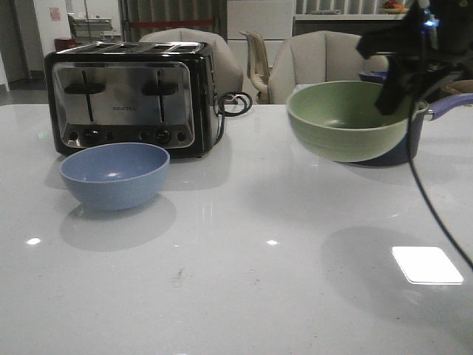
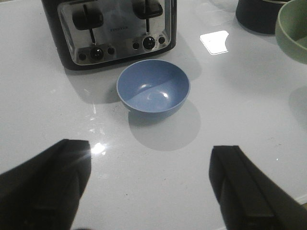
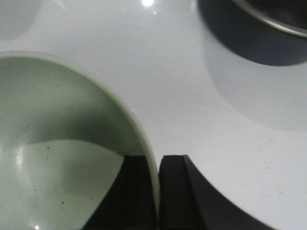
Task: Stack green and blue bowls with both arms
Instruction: 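Carry the green bowl toward the table center and lower it, then open the right gripper and lift it away from the green bowl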
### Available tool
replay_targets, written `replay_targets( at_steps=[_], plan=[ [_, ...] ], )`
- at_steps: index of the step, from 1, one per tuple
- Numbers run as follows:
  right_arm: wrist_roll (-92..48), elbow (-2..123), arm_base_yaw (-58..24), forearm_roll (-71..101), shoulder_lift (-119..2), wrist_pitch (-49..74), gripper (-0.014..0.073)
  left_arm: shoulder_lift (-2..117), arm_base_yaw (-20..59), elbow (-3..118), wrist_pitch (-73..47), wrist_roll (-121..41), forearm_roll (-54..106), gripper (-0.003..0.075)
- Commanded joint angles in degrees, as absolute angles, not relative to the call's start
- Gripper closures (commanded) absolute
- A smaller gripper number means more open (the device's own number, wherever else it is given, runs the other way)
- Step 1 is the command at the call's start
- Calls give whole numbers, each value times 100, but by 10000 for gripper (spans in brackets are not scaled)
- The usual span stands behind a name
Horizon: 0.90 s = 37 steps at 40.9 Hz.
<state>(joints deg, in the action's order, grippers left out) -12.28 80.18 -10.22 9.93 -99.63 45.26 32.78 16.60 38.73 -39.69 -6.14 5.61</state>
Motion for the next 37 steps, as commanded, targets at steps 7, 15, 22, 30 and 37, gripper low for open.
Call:
replay_targets(
  at_steps=[7, 15, 22, 30, 37],
  plan=[
    [-1296, 8211, -2345, 829, -9949, 4423, 557, 3325, 1701, 4030, -3544, -625, 621, 160],
    [-1295, 8211, -2711, 854, -10414, 4296, 557, 3325, 1701, 4030, -3544, -625, 621, 160],
    [-1295, 8211, -2711, 847, -10683, 4265, 555, 3325, 1701, 4030, -3544, -625, 621, 160],
    [-1295, 8211, -2711, 853, -10733, 4233, 386, 3325, 1701, 4030, -3544, -625, 621, 160],
    [-1295, 8211, -2704, 892, -10582, 4141, 229, 3325, 1701, 4030, -3544, -625, 621, 160]
  ],
)
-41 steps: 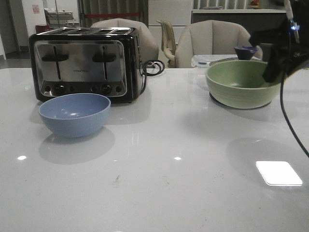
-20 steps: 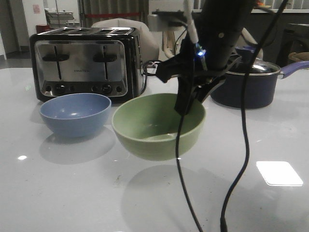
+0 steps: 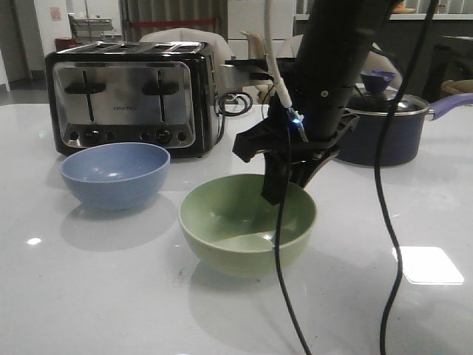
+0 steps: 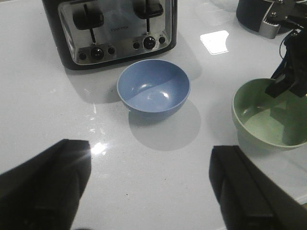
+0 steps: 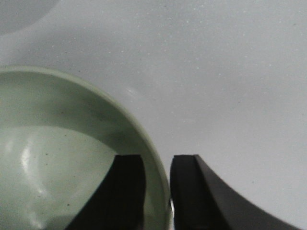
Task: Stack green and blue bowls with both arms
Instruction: 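Open the right gripper and lift it away from the green bowl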
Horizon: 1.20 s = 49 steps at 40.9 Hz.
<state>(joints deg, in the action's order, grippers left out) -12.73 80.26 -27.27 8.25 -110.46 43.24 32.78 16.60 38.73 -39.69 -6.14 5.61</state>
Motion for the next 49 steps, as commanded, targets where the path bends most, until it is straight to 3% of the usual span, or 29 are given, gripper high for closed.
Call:
replay_targets(
  at_steps=[1, 16, 49],
  plan=[
    [-1295, 8215, -2704, 892, -10511, 4192, 230, 3325, 1701, 4030, -3544, -625, 621, 160],
    [-1295, 8129, -2704, 937, -8830, 5205, 234, 3325, 1701, 4030, -3544, -625, 621, 160],
    [-1295, 4739, -2704, 1325, -4648, 3878, 234, 3609, 1701, 4065, -3545, -625, 514, 160]
  ],
)
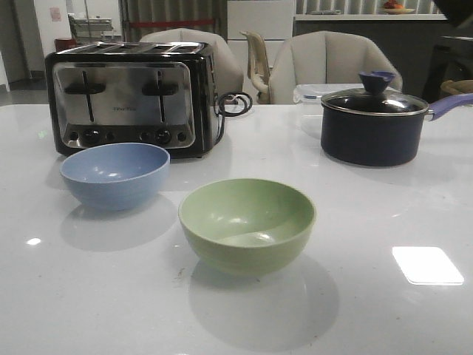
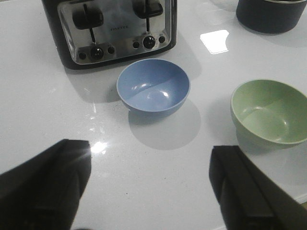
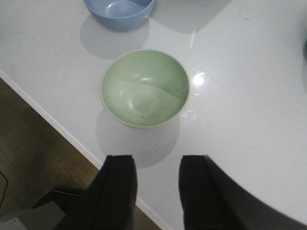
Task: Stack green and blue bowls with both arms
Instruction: 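Open the right gripper and lift it away from the green bowl, then reach the left gripper down and grasp the light blue bowl's rim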
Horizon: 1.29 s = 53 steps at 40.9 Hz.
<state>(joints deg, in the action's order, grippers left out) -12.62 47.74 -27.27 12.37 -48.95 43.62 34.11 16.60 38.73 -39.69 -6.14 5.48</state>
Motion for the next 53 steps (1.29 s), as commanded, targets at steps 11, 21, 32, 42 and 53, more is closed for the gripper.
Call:
replay_targets(
  at_steps=[11, 21, 32, 42, 53],
  plan=[
    [-1295, 4624, -2704, 1325, -4402, 4009, 234, 5075, 1701, 4844, -3926, -625, 334, 160],
    [-1295, 4624, -2704, 1325, -4402, 4009, 234, 6908, 1690, 5877, -4039, -625, 277, 160],
    [-1295, 4624, -2704, 1325, -4402, 4009, 234, 8841, 1667, 7099, -4052, -625, 277, 160],
    [-1295, 4624, -2704, 1325, -4402, 4009, 234, 10227, 1384, 8214, -4200, -567, 277, 160],
    [-1295, 4624, -2704, 1325, -4402, 4009, 234, 11101, 1120, 8662, -4004, -567, 329, 160]
  ],
)
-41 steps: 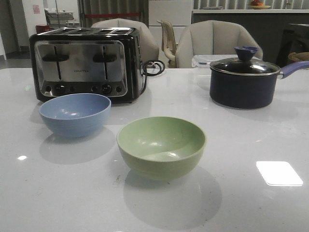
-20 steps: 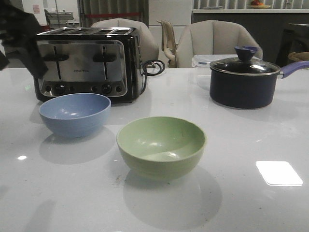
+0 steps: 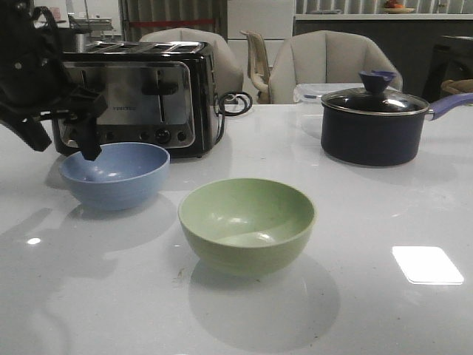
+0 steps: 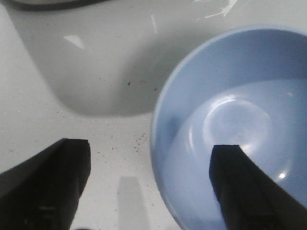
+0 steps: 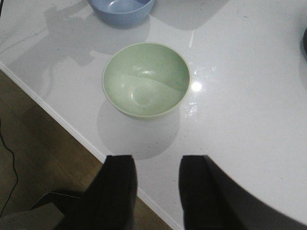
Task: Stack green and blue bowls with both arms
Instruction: 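Reach the left gripper down and grasp the light blue bowl's rim, then lift the blue bowl and carry it over the green bowl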
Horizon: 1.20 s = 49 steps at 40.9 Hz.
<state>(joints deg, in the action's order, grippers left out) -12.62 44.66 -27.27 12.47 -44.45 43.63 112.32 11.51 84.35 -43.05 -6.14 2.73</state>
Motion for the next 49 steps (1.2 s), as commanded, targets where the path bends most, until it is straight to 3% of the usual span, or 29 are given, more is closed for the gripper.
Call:
replay_targets(
  at_steps=[1, 6, 9, 18, 26, 39, 49],
  plan=[
    [-1295, 4624, -2704, 1325, -4402, 4009, 234, 11146, 1120, 8672, -3983, -567, 329, 160],
    [-1295, 4624, -2704, 1325, -4402, 4009, 234, 11323, 1120, 8672, -3887, -567, 334, 161],
    [-1295, 4624, -2704, 1325, -4402, 4009, 234, 11347, 1120, 8672, -3900, -567, 344, 201],
    [-1295, 4624, -2704, 1325, -4402, 4009, 234, 11337, 1120, 8672, -3884, -567, 413, 487],
    [-1295, 4624, -2704, 1325, -4402, 4009, 234, 11171, 1120, 8694, -3922, -567, 437, 625],
    [-1295, 4624, -2704, 1325, -4402, 4009, 234, 9851, 1311, 8800, -4335, -771, 490, 622],
    [-1295, 4624, -2704, 1325, -4402, 4009, 234, 9111, 2144, 8800, -4966, -1229, 522, 622]
  ],
)
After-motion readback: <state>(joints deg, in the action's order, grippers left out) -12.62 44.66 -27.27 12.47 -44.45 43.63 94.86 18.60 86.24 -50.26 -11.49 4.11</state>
